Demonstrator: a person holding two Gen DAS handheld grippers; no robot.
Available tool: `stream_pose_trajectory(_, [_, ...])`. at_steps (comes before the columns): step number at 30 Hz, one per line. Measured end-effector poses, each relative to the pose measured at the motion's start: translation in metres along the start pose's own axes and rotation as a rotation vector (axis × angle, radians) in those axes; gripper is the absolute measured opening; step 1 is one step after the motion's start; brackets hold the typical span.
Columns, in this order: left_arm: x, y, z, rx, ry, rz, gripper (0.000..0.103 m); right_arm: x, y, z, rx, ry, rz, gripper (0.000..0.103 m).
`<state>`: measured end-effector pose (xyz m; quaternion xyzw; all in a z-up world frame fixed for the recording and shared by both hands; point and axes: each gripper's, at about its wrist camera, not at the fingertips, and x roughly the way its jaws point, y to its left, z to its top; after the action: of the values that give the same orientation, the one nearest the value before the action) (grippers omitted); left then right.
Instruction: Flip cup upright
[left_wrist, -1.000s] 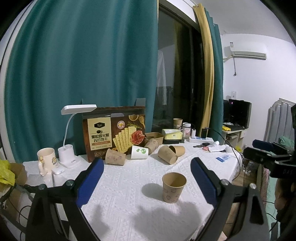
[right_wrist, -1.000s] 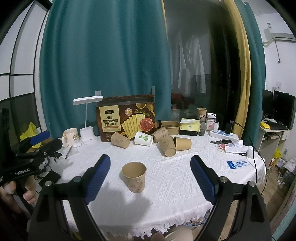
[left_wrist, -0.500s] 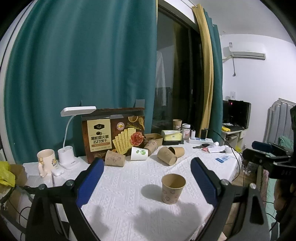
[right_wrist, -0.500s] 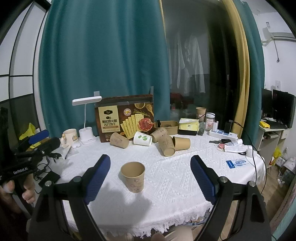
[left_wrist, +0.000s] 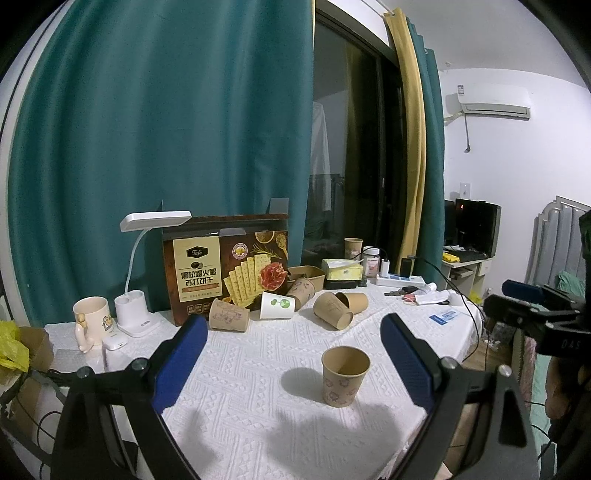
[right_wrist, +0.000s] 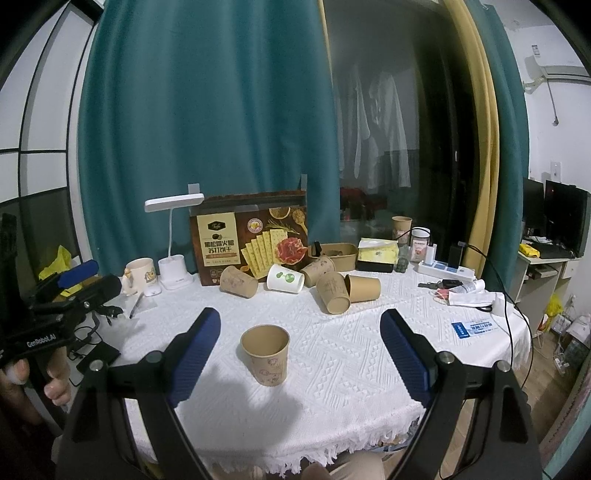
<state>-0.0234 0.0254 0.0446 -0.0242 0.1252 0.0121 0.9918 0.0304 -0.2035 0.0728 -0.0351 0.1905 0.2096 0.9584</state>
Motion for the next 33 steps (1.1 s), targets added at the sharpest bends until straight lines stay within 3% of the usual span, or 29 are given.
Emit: stream_pose_trajectory(33, [-0.0001, -0.0077, 0.002, 0.006, -0.004, 0.011, 0.095, 0.0016, 0.0025, -0.0008, -0.002, -0.009, 0.012, 0.087])
